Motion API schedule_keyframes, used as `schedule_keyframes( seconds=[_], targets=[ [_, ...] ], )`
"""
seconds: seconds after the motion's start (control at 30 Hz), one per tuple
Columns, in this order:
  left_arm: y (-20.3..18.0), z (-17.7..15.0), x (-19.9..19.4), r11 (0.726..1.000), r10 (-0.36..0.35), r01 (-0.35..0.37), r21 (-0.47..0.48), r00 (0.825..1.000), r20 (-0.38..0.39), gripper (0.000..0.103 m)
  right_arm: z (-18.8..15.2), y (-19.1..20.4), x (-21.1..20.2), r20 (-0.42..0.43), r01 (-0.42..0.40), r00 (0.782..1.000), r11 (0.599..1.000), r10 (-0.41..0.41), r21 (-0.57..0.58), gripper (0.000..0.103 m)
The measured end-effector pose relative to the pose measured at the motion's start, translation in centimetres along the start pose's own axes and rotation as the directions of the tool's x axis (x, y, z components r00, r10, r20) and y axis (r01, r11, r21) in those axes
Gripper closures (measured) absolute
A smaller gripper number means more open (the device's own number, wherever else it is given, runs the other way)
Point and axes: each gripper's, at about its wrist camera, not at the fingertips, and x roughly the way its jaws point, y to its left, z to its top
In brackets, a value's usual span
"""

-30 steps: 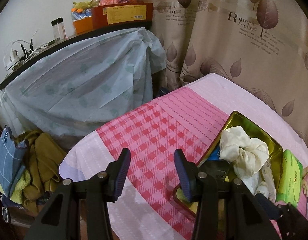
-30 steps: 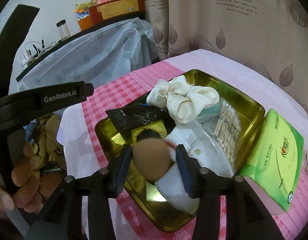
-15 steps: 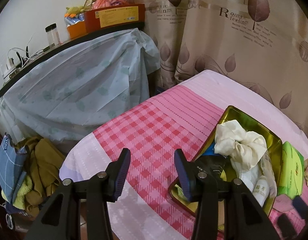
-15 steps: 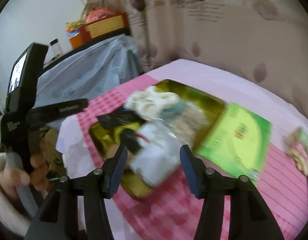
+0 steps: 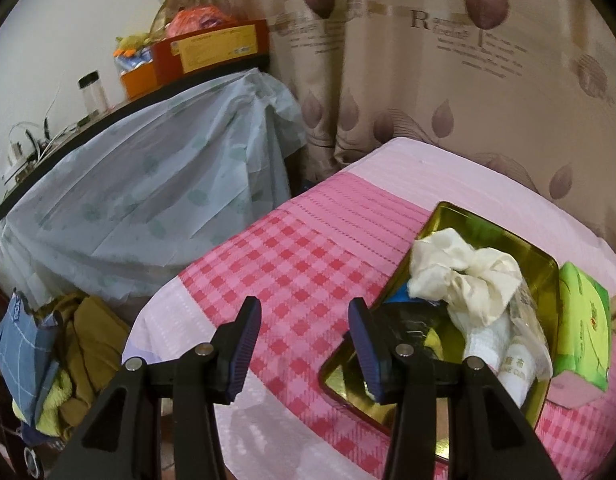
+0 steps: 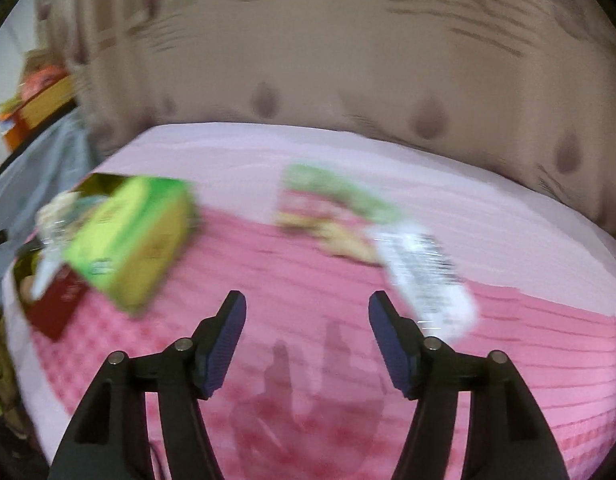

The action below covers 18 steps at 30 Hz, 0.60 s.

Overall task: Organize soft objects
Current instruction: 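Grasp the white sealing-clay packet with the right gripper and lift it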

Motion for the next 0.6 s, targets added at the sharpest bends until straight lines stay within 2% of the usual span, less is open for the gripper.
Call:
schedule_keyframes(
  seconds=[0.17,0.33,0.5,0.57,0.6],
  targets=[
    [-1.6,-0.3,-0.4,0.998,-0.029,0.028,0.064,0.999,0.021,0.057,-0.4,-5.9,1.6,-0.019,0.079,0.997,0.996,-0.078,0.040,0.034],
    [-3.1,-0.6,-0.7,0.987,-0.103,0.101,0.123,0.995,0.007,0.057,-0.6,-9.1,3.9,-0.042,0.083,0.996,0.995,-0.081,0.059,0.031],
    [-6.2,-0.9,-2.6,0.958,-0.156,0.142,0.248,0.987,0.035,0.056,0.1,-10.3,6.5,-0.070,0.057,0.996,0.996,-0.053,0.062,0.031],
    [-7.9,-1.1,-3.6,0.940,-0.191,0.171,0.296,0.981,0.037,0.047,0.4,-10.9,7.4,-0.080,0.044,0.996,0.997,-0.039,0.065,0.030],
    [-8.7,-1.1,-4.0,0.930,-0.209,0.188,0.315,0.977,0.035,0.047,0.5,-11.0,7.7,-0.082,0.040,0.996,0.997,-0.034,0.069,0.030]
  ],
)
